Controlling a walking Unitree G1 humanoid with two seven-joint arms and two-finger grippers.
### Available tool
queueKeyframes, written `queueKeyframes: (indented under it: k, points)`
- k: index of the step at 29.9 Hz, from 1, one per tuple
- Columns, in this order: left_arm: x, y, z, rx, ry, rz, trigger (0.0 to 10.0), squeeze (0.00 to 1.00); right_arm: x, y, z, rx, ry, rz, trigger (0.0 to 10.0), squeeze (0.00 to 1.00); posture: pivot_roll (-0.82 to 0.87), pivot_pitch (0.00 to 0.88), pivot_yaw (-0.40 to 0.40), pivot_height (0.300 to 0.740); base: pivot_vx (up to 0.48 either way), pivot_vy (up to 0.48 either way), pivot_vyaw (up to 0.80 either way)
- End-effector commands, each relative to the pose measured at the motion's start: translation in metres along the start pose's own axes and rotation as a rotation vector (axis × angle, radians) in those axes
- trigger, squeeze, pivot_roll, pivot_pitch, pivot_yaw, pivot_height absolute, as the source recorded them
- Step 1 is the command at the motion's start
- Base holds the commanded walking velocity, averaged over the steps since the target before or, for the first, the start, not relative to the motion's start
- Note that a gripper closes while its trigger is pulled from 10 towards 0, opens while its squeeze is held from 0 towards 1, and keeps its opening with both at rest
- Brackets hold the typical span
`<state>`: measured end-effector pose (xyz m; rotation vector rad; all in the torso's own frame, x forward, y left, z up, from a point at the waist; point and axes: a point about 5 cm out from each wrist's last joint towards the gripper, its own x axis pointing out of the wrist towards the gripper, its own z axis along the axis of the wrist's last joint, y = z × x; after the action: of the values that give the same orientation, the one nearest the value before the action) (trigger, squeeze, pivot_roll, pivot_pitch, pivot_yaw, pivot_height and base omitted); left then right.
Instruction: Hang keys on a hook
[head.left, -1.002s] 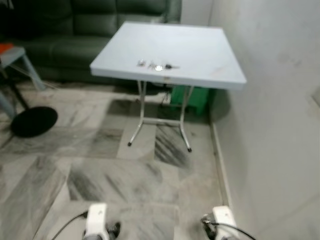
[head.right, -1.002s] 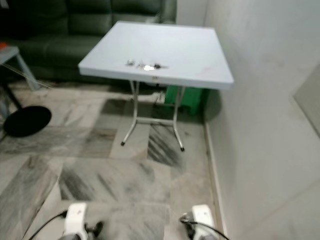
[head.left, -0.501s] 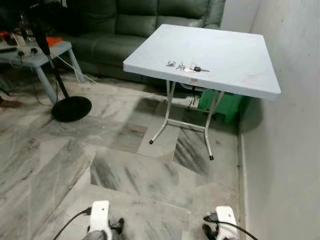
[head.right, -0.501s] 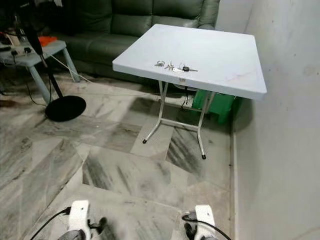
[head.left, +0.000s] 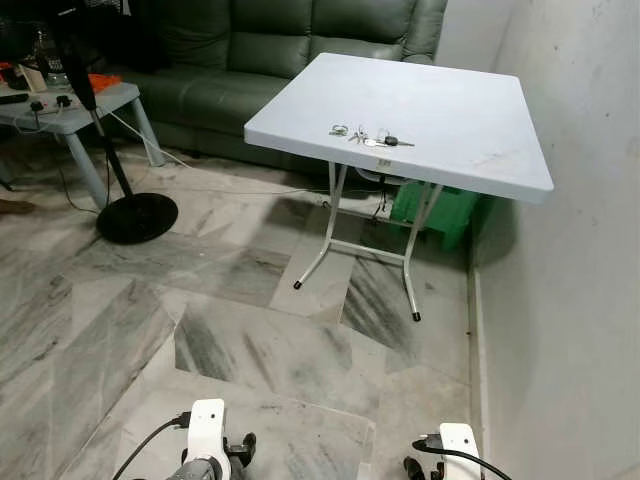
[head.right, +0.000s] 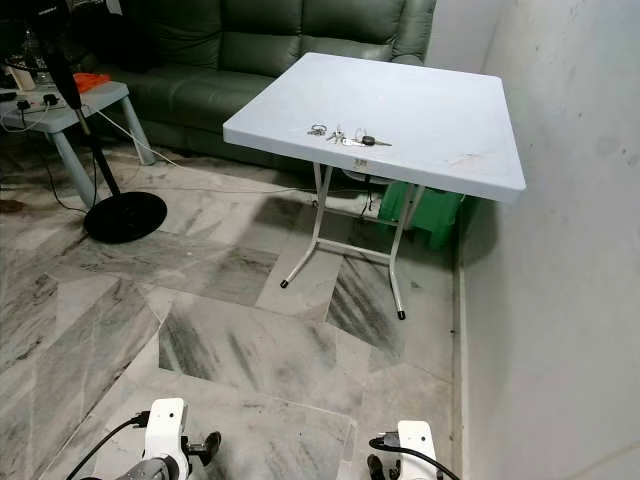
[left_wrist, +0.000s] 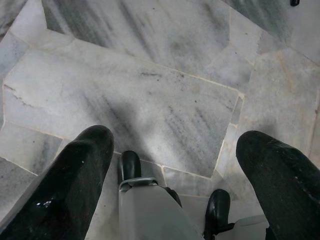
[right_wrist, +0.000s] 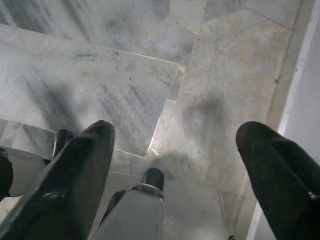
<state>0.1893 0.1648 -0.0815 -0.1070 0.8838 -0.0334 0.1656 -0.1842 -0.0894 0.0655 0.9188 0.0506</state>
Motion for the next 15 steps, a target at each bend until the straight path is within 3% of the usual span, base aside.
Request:
queueKeyframes:
  k: [1,15]
  points:
    - [0.0,0.001,0.002,-0.001,-0.004,0.0,10.0,0.0,0.0,-0.001,0.003,0.014,-0.02,0.004,10.0,1.0,0.04,0.0,-0.064,0.74,0.0,0.0,0.0]
    - [-0.001,0.004,0.003,-0.01,-0.022,-0.007,10.0,0.0,0.001,0.0,0.012,0.006,-0.071,0.001,10.0,1.0,0.03,0.0,-0.06,0.74,0.0,0.0,0.0]
